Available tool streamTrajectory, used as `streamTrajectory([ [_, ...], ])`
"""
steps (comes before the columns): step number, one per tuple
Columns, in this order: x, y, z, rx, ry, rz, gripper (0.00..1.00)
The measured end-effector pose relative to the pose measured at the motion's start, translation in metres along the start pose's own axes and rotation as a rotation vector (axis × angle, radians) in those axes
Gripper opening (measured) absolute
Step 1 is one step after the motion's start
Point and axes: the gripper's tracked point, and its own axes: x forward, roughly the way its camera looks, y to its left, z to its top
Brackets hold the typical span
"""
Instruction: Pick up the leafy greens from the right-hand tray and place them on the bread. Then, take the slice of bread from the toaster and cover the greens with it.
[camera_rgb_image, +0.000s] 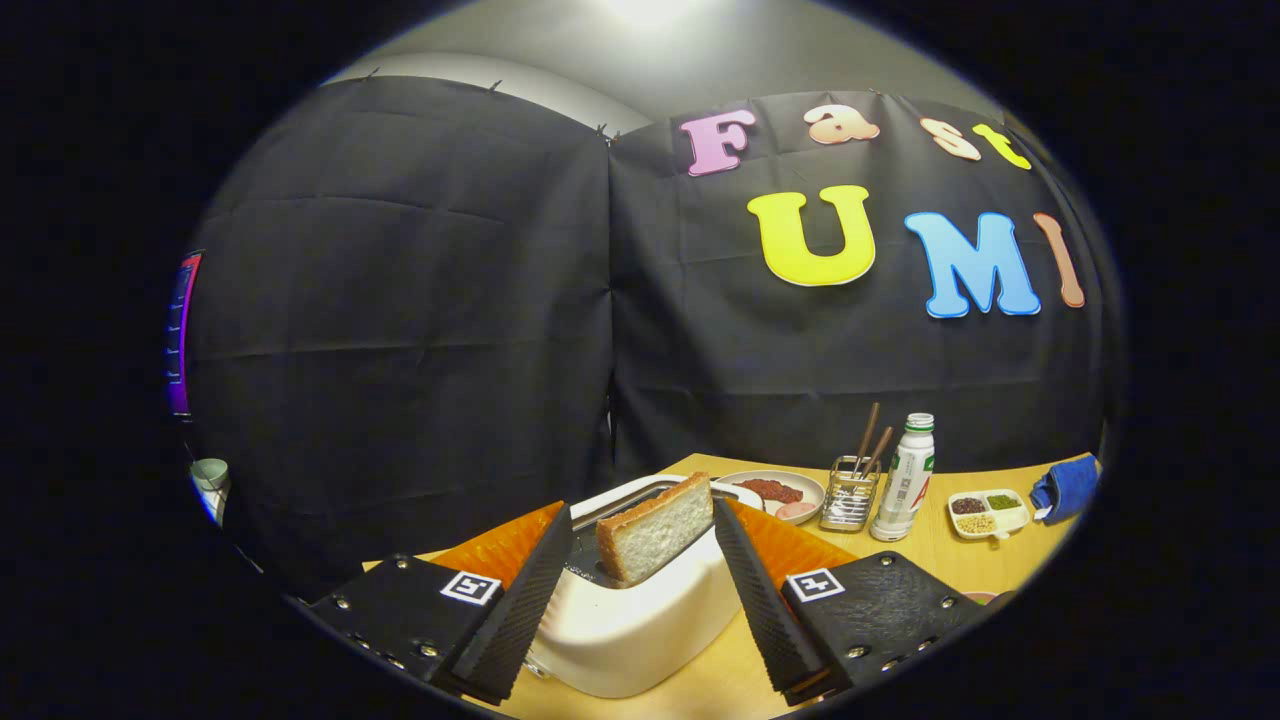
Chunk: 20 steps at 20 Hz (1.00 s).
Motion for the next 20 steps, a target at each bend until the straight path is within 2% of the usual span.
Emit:
streamTrajectory([
  [2, 0.011, 0.000, -0.006, -0.007, 0.011, -0.017, 0.87],
  [3, 0.017, -0.002, -0.008, -0.013, 0.013, -0.029, 0.83],
  [4, 0.022, -0.005, -0.012, -0.018, 0.017, -0.039, 0.83],
  [5, 0.028, -0.008, -0.015, -0.016, 0.022, -0.040, 0.77],
  [6, 0.027, -0.008, -0.017, -0.006, 0.032, -0.037, 0.67],
  [7, 0.029, -0.008, -0.017, -0.007, 0.026, -0.040, 0.43],
  [8, 0.025, -0.006, -0.015, 0.000, 0.027, -0.030, 0.36],
  [9, 0.023, -0.006, -0.014, 0.002, 0.027, -0.030, 0.22],
  [10, 0.022, -0.005, -0.014, 0.004, 0.029, -0.017, 0.14],
  [14, 0.009, -0.003, 0.005, 0.060, -0.008, 0.035, 0.14],
  [16, 0.000, -0.009, 0.019, 0.096, -0.041, 0.034, 0.14],
  [17, -0.007, -0.012, 0.031, 0.139, -0.074, 0.035, 0.01],
  [20, -0.020, -0.031, 0.056, 0.165, -0.124, 0.032, 0.01],
])
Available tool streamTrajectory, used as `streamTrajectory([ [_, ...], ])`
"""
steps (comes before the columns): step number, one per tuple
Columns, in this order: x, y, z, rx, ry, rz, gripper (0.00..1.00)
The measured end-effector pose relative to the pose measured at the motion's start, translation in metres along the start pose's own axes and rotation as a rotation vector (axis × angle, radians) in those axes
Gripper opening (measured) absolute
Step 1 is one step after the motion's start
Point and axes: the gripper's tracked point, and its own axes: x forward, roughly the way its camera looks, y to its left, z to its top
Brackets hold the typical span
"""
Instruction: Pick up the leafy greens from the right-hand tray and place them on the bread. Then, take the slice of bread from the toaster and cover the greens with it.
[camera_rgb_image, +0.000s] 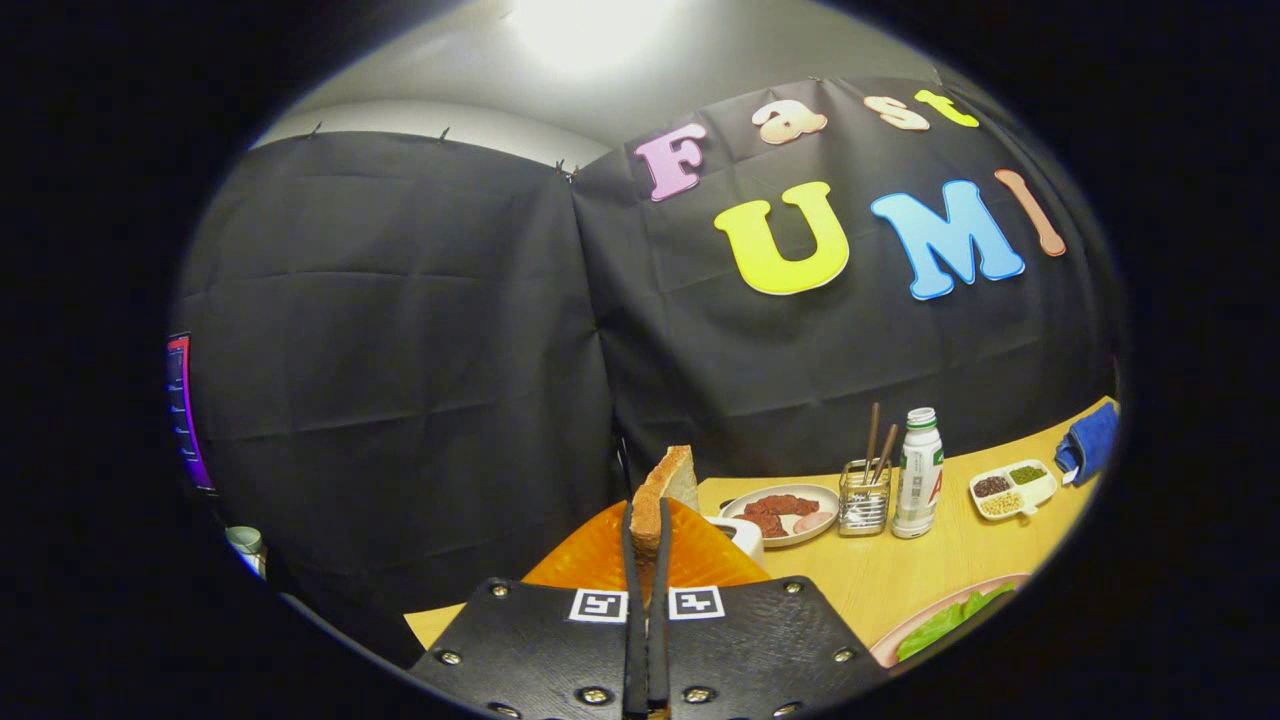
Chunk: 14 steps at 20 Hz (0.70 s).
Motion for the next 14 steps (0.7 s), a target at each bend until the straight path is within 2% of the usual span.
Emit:
streamTrajectory([
  [2, -0.012, -0.005, 0.012, 0.020, -0.018, 0.011, 0.01],
  [5, -0.038, -0.028, 0.025, -0.013, -0.045, -0.024, 0.01],
  [8, -0.064, -0.070, 0.011, -0.016, -0.019, -0.084, 0.01],
  [14, -0.111, -0.144, -0.020, 0.065, 0.034, -0.227, 0.01],
])
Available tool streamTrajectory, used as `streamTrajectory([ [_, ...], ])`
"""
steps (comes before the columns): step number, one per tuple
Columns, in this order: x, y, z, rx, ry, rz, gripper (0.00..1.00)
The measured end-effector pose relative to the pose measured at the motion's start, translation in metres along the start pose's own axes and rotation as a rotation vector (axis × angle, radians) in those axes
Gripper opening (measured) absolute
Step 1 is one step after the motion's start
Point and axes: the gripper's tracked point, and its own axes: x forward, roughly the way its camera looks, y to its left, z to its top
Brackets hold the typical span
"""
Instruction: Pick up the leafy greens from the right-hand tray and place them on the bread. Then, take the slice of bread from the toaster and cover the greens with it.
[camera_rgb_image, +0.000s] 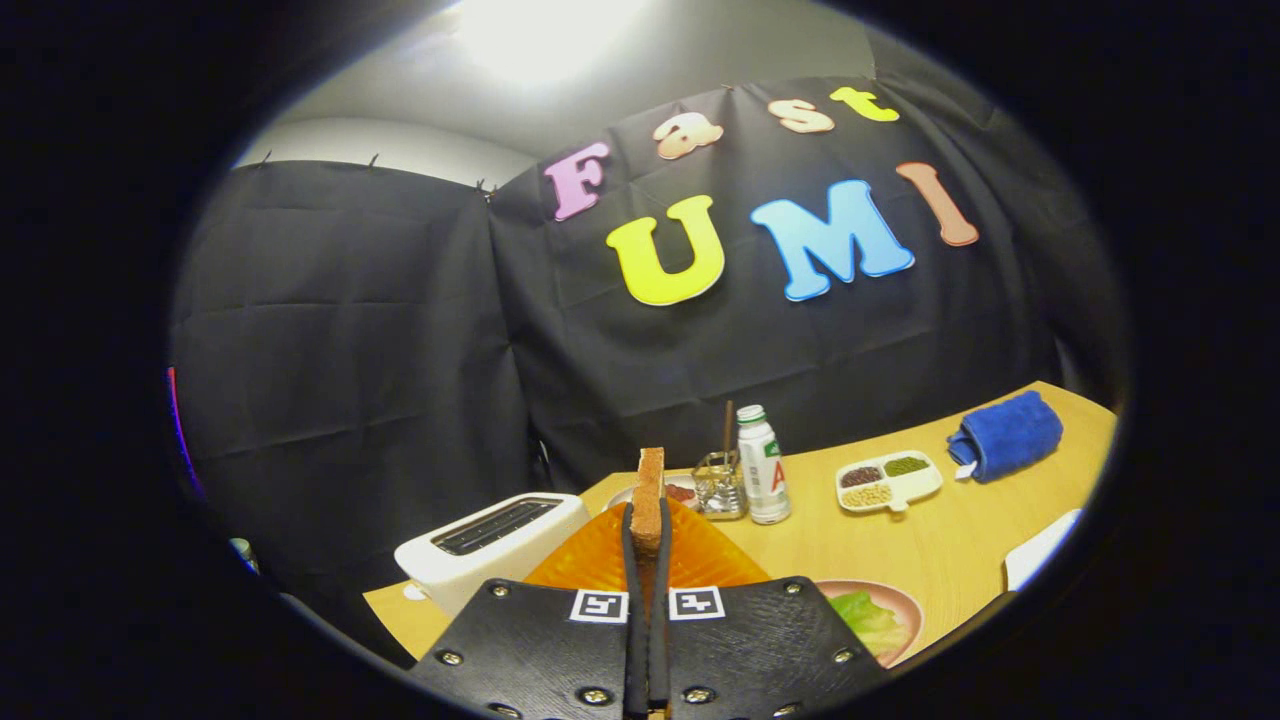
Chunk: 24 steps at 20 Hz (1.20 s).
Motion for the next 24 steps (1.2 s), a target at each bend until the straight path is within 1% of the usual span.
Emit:
streamTrajectory([
  [3, -0.018, -0.024, -0.027, 0.037, 0.042, -0.047, 0.01],
  [7, -0.030, -0.055, -0.067, 0.112, 0.134, -0.098, 0.01],
  [9, -0.035, -0.075, -0.076, 0.132, 0.150, -0.141, 0.01],
  [11, -0.039, -0.091, -0.084, 0.116, 0.165, -0.181, 0.01],
  [14, -0.043, -0.103, -0.093, 0.090, 0.181, -0.219, 0.01],
  [17, -0.043, -0.109, -0.100, 0.016, 0.200, -0.251, 0.01],
  [20, -0.045, -0.107, -0.096, -0.049, 0.193, -0.261, 0.01],
  [22, -0.043, -0.105, -0.096, -0.083, 0.189, -0.275, 0.09],
  [24, -0.043, -0.106, -0.095, -0.122, 0.185, -0.287, 0.15],
])
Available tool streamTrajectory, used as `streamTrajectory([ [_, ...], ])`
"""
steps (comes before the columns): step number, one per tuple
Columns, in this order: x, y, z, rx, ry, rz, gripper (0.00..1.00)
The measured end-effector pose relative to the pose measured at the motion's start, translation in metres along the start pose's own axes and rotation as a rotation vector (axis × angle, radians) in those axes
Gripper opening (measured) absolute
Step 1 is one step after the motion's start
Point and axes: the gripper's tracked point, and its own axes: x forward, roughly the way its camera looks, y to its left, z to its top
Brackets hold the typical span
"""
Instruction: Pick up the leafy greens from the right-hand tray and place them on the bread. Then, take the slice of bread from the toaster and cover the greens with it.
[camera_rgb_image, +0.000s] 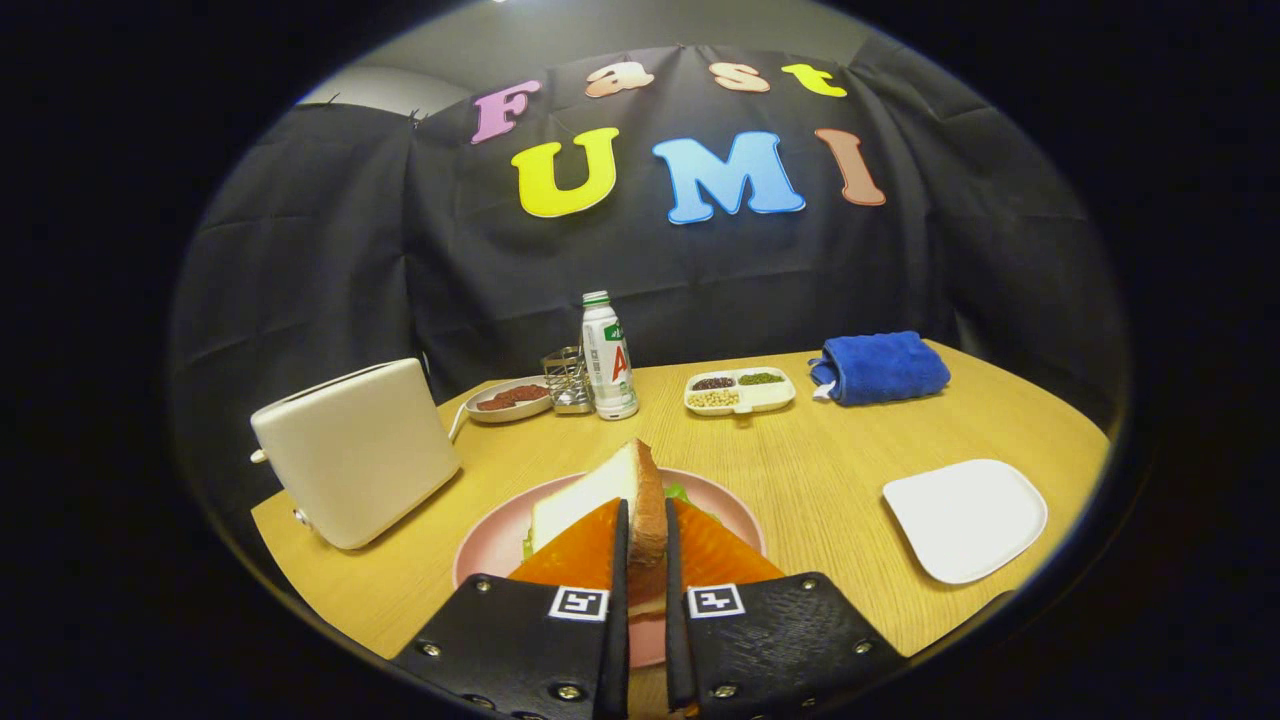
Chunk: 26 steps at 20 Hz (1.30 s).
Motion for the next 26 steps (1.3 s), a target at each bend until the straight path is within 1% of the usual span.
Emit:
streamTrajectory([
  [1, 0.001, -0.003, 0.001, -0.013, -0.005, -0.017, 0.15],
  [2, 0.001, -0.003, 0.000, -0.027, -0.007, -0.019, 0.18],
  [3, -0.002, -0.002, 0.001, -0.033, -0.007, -0.022, 0.20],
  [4, 0.000, -0.005, 0.002, -0.046, -0.015, -0.035, 0.20],
  [5, 0.000, -0.007, 0.001, -0.073, -0.012, -0.053, 0.28],
  [6, 0.002, -0.007, -0.002, -0.099, -0.006, -0.059, 0.33],
  [9, 0.001, 0.002, -0.005, -0.125, 0.002, -0.040, 0.33],
  [10, 0.000, 0.006, -0.004, -0.137, -0.005, -0.029, 0.37],
  [11, 0.003, 0.007, -0.004, -0.157, -0.013, -0.030, 0.62],
  [13, 0.001, 0.011, -0.001, -0.195, -0.032, -0.033, 0.87],
  [14, 0.002, 0.012, 0.001, -0.210, -0.042, -0.035, 0.95],
  [15, 0.001, 0.016, 0.003, -0.227, -0.051, -0.032, 0.99],
  [19, -0.003, 0.023, 0.012, -0.291, -0.090, -0.021, 0.99],
  [23, -0.004, 0.031, 0.015, -0.259, -0.101, 0.008, 0.99],
  [26, -0.005, 0.029, 0.022, -0.244, -0.116, 0.011, 0.99],
])
